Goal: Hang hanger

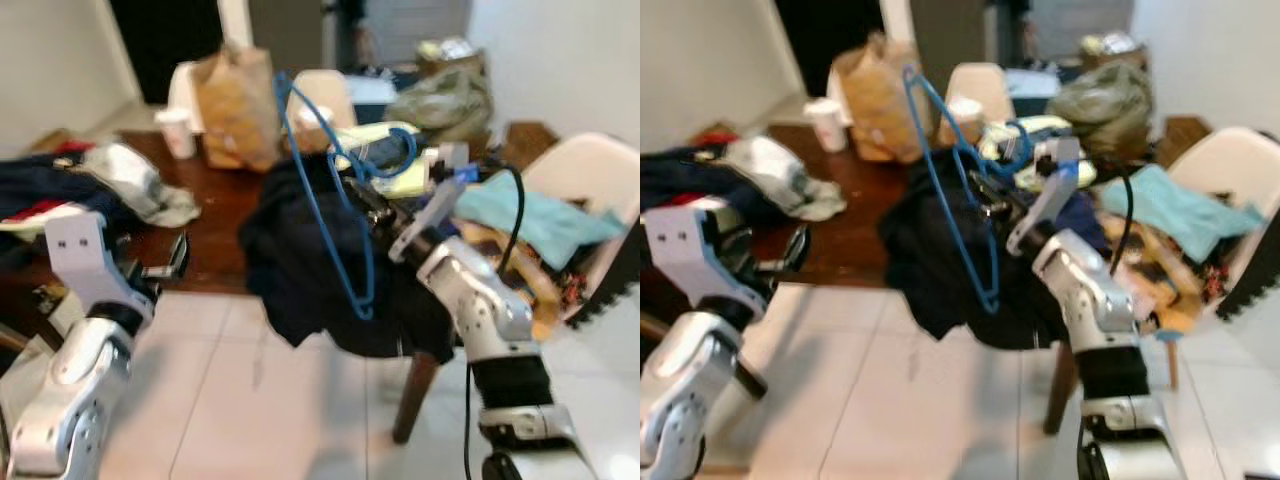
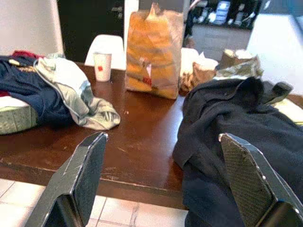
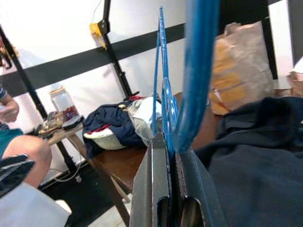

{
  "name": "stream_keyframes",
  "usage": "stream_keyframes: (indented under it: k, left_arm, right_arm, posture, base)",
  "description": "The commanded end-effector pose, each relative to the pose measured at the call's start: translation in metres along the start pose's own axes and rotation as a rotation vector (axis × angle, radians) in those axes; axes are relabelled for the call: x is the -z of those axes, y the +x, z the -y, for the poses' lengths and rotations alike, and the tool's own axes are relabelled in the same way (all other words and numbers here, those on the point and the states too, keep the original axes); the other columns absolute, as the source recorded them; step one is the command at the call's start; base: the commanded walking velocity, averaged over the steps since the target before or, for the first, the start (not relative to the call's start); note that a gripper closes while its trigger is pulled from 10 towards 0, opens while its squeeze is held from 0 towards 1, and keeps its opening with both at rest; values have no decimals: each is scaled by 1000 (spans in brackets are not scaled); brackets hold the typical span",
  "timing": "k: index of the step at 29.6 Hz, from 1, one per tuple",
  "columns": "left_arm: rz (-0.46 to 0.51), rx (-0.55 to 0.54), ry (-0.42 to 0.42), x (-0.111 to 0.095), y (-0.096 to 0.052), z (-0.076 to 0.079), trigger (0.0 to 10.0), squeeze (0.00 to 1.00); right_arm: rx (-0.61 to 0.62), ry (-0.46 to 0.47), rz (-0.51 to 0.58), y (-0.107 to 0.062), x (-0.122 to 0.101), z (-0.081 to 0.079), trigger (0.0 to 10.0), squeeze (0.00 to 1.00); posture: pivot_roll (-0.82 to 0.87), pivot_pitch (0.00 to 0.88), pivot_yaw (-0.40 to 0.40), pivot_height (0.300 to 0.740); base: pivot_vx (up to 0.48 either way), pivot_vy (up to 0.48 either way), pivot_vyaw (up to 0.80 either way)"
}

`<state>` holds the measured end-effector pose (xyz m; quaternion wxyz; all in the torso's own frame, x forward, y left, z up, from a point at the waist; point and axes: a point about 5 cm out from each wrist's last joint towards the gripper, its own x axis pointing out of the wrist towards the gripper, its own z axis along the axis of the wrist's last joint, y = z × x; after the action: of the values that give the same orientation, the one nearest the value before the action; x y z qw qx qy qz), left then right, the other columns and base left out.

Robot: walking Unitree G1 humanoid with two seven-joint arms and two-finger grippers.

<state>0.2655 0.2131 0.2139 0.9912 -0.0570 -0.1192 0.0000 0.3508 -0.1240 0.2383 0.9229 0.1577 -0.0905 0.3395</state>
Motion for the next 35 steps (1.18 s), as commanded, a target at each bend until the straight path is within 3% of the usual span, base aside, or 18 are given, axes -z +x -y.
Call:
stream_keyframes:
  k: [1,13,24,35]
  left_arm:
    - [33,-21,47,-7,-1,-6,10000,0]
    - [123,-80,111,-29,1,-19,10000,0]
    - [127,-126,121,-28,1,-23,10000,0]
    - [142,-168,107,-30,1,-23,10000,0]
  right_arm:
    - [-3,-17,1,2,3,-3,10000,0]
    - [15,-39,-9,4,6,-4,10000,0]
    - [-2,-36,-9,3,5,-5,10000,0]
    - [-25,-54,0,1,2,-5,10000,0]
  posture:
    - [-7,42,3,740]
    - [-9,45,2,740]
    - [-6,48,0,740]
    - [-3,49,0,740]
  base:
    - [345,0,0]
    - [440,0,0]
    - [476,0,0]
    - [455,0,781]
